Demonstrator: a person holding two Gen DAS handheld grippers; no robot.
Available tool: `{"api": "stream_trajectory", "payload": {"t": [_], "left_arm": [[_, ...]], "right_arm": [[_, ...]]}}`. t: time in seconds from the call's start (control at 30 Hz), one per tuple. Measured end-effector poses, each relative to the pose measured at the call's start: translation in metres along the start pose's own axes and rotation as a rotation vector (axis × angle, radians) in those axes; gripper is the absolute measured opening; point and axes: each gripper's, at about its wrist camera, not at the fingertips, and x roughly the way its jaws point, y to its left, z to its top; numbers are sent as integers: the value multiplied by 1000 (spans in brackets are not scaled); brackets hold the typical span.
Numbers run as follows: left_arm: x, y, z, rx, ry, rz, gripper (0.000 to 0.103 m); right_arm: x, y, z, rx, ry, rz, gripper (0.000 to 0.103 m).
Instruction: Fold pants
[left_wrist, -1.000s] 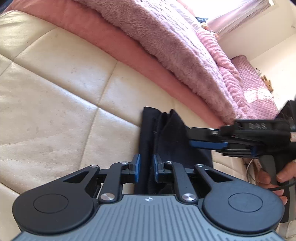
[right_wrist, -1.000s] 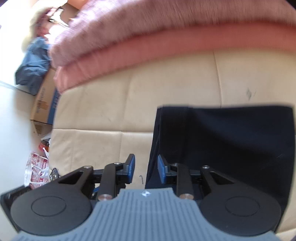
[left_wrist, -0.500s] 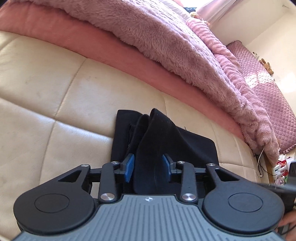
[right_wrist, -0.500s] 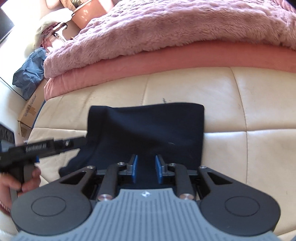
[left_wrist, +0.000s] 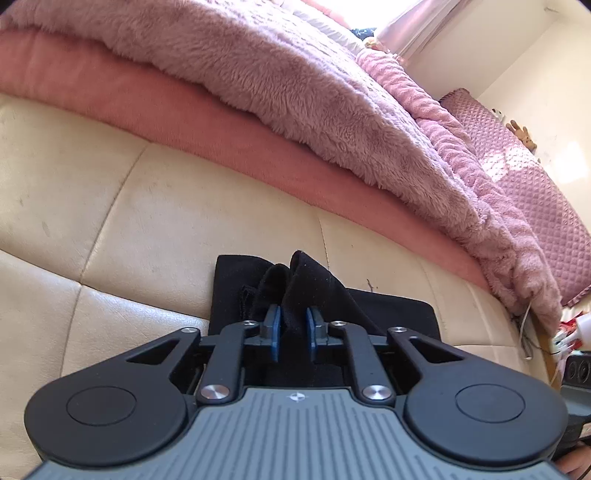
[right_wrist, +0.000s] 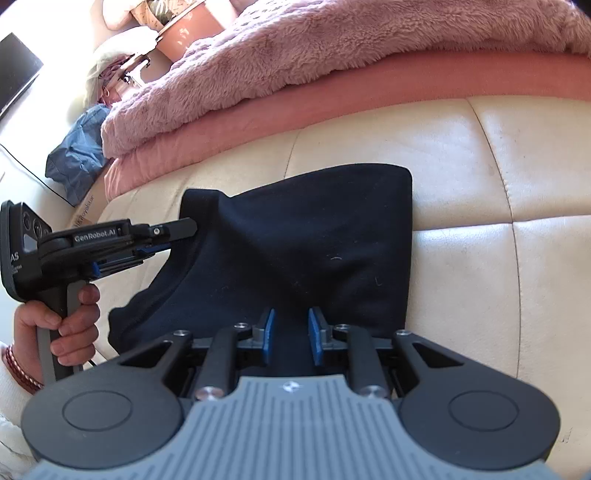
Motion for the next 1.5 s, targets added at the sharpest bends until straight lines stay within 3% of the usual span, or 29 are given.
{"api": "stream_trajectory", "payload": {"t": [0.13, 0.2, 0.27, 0.33, 0.47, 0.53, 0.7, 0.77, 0.93, 1.13, 1.3, 1.43, 1.5], "left_arm": [[-16, -3, 0, -2, -48, 36, 17], [-24, -2, 0, -1, -74, 93, 39], [-26, 3, 0, -22, -57, 65, 49], [-21, 4, -1, -38, -28, 42, 50], [-4, 2, -6, -20, -10, 75, 56], [-2, -1, -8, -10, -18, 68, 53], [-6, -10, -9, 24, -44, 95, 16], [-14, -9, -8, 9, -65, 83, 10], [-56, -21, -5, 46, -161, -11, 8], [-28, 22, -15, -28, -70, 92, 7], [-27, 27, -11, -50, -48, 83, 12], [-50, 19, 1, -71, -139, 112, 12], [-50, 3, 6, -5, -139, 76, 12]], "right_arm": [[-2, 0, -1, -12, -1, 1, 16], [-3, -1, -2, -15, -2, -1, 17], [-4, -1, -3, -17, -4, -1, 18], [-4, -1, -3, -16, -7, 3, 20], [-4, -1, -3, -16, -7, 6, 20], [-4, -1, -3, -21, -6, 7, 20], [-1, 0, -3, -29, -5, 3, 20], [-3, 1, -3, -35, -6, 2, 20], [-16, 8, -2, -53, -19, 15, 27], [-4, 16, -11, -137, 9, -21, 27], [-4, 23, -11, -184, 12, -48, 27], [-18, 27, 4, -210, -81, -59, 28], [-13, 27, 14, -233, -104, -113, 17]]}}
